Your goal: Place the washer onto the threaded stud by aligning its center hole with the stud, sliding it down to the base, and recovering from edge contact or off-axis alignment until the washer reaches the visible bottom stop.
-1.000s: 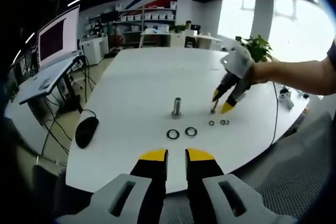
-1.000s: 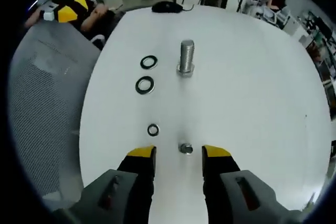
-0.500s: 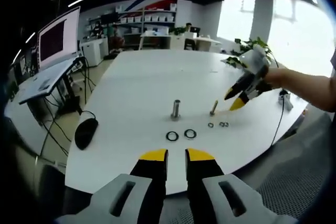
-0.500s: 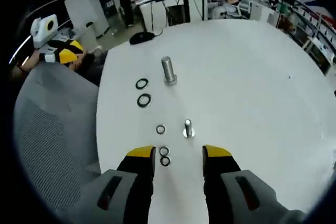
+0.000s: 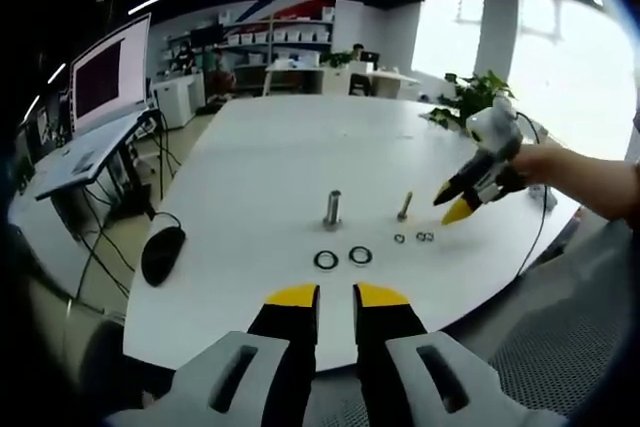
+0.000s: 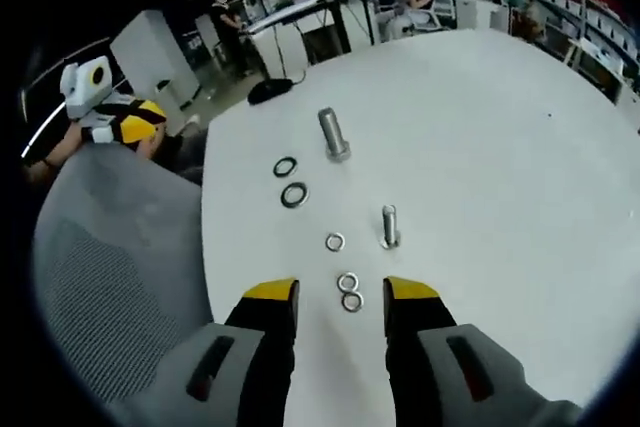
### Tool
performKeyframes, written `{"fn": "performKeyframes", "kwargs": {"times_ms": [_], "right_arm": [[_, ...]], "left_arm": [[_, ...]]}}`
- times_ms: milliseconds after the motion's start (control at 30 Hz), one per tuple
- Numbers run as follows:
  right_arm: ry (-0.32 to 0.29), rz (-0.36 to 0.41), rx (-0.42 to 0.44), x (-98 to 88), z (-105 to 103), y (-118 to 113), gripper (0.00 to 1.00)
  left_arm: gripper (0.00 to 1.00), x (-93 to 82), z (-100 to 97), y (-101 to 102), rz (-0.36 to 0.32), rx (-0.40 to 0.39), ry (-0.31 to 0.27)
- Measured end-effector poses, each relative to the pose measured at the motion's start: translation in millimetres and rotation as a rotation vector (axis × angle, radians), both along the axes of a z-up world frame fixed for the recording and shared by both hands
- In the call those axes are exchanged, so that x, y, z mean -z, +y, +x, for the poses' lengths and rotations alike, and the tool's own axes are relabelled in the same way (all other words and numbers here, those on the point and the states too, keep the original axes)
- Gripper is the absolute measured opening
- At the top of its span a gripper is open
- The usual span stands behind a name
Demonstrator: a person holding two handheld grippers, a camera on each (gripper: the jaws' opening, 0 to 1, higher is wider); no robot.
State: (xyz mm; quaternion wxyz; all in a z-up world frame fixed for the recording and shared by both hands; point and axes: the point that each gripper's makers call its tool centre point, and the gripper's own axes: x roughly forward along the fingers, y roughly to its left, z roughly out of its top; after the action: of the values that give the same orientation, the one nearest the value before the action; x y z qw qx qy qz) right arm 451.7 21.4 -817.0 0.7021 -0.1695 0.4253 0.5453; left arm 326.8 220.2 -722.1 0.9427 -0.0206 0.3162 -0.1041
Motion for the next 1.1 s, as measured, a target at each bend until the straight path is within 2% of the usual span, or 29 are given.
{"fn": "performKeyframes", "kwargs": {"times_ms": [200, 433, 600, 767, 833, 900, 1100], "right_arm": [[-0.003, -0.036, -0.050, 9.0, -9, -5, 0.36], [-0.043, -0.120, -0.101, 18.1, -10, -15, 0.35], [-0.056, -0.124, -0.117, 17.1, -12, -12, 0.35], [-0.065, -0.139, -0.138, 20.6, -15, -10, 0.35], [-0.086, -0.144, -0.123, 21.3, -14, -7, 0.35], [-0.112, -0.142, -0.148, 20.9, -17, 0, 0.35], [-0.142, -0.160, -0.190, 27.1, -21, 8, 0.35]], "left_arm": [[0.11, -1.4, 1.0, 0, 0.003, 0.005, -0.011], [0.11, -2.7, 1.5, 1, -0.005, -0.002, -0.017], [0.11, -4.6, 2.4, 1, 0.001, 0.000, -0.033], [0.11, -2.7, 1.6, -1, 0.005, 0.003, -0.020], [0.11, -2.6, 1.6, -1, 0.003, 0.001, -0.018], [0.11, -1.7, 1.4, -1, 0.004, 0.003, -0.013], [0.11, 2.5, -0.3, -2, 0.011, 0.013, 0.014]]}}
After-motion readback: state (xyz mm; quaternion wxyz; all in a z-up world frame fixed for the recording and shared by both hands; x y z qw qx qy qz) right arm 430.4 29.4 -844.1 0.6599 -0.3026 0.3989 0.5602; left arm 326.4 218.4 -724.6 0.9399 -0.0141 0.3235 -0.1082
